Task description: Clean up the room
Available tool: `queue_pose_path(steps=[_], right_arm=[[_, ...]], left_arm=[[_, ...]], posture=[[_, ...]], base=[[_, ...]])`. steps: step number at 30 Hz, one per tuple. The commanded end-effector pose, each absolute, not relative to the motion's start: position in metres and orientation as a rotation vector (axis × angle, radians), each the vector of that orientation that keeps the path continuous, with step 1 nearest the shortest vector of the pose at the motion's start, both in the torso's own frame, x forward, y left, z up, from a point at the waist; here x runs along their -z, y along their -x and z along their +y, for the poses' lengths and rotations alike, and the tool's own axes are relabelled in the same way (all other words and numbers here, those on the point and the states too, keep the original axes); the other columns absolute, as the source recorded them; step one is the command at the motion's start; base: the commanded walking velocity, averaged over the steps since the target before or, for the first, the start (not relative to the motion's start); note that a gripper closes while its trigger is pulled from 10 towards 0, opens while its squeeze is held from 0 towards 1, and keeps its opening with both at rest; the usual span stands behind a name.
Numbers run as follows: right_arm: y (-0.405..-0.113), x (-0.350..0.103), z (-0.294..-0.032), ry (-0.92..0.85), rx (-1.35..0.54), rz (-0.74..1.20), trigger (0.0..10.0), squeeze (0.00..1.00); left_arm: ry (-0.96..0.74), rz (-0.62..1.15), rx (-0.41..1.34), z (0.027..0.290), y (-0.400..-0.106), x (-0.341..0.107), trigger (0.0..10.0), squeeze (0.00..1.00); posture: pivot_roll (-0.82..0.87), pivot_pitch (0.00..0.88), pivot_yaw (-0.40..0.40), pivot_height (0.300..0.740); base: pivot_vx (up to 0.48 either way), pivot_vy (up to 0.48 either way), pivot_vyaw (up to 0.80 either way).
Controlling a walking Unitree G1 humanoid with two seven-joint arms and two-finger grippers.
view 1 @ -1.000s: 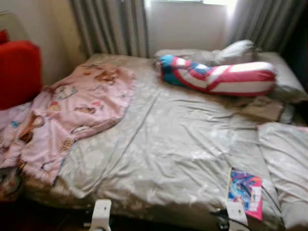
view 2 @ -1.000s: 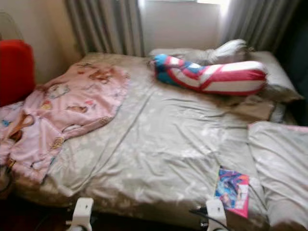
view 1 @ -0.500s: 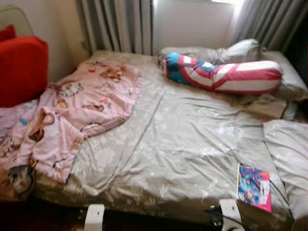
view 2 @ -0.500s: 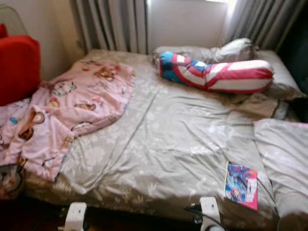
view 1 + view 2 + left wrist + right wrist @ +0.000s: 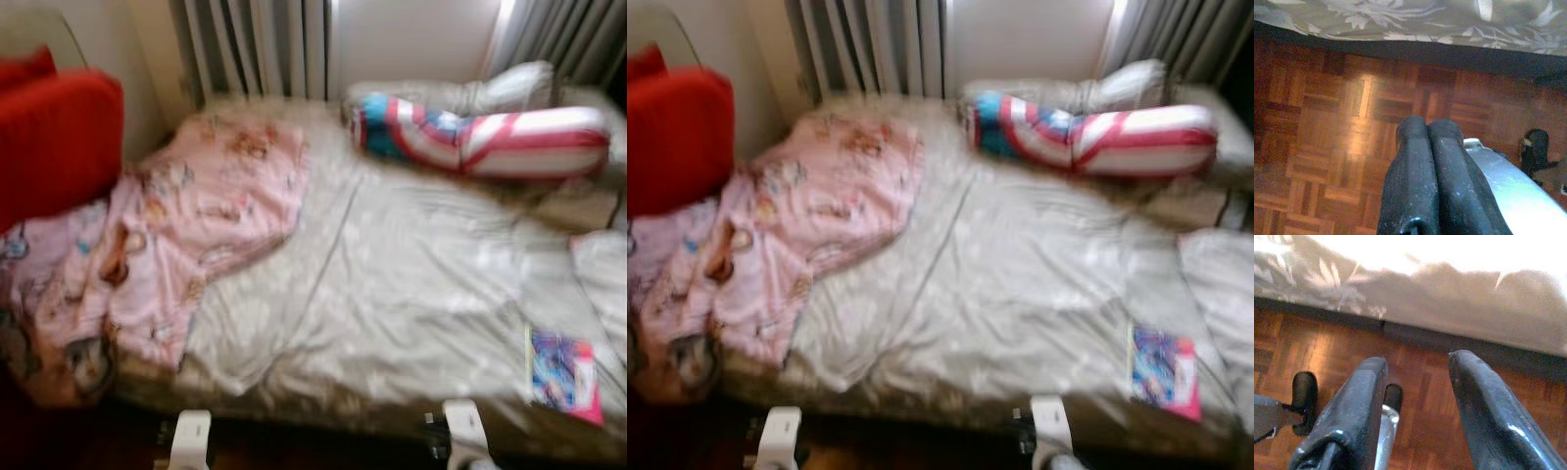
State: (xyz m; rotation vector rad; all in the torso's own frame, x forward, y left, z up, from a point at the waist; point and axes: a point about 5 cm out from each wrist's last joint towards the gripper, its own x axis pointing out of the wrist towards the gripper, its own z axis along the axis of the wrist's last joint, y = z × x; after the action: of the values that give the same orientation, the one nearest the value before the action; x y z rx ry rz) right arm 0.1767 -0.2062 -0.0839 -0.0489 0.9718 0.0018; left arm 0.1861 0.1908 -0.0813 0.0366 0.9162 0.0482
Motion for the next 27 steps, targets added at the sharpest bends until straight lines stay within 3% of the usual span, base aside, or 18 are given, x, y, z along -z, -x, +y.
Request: queue_pose_path(steps=[1,27], right_arm=[[-0.1767,0.0841,-0.2055,0.052,-0.005,0.976,10.0,0.00],[-0.1755,0.0848,-0.2047,0.053,-0.006,0.978,10.0,0.00]], left_arm=[[-0.035,0.926,-0.055,0.1917,-0.1838,0.0825,10.0,0.00],[-0.031,0.924,-0.059,0.1913,-0.1841,0.0824,10.0,0.00]], posture=[[-0.04,0.031,-0.021,0.740],[-0.03,0.034,-0.023,0.740]], base=[[0.000,0.368,0.00],[0.000,0.367,0.00]])
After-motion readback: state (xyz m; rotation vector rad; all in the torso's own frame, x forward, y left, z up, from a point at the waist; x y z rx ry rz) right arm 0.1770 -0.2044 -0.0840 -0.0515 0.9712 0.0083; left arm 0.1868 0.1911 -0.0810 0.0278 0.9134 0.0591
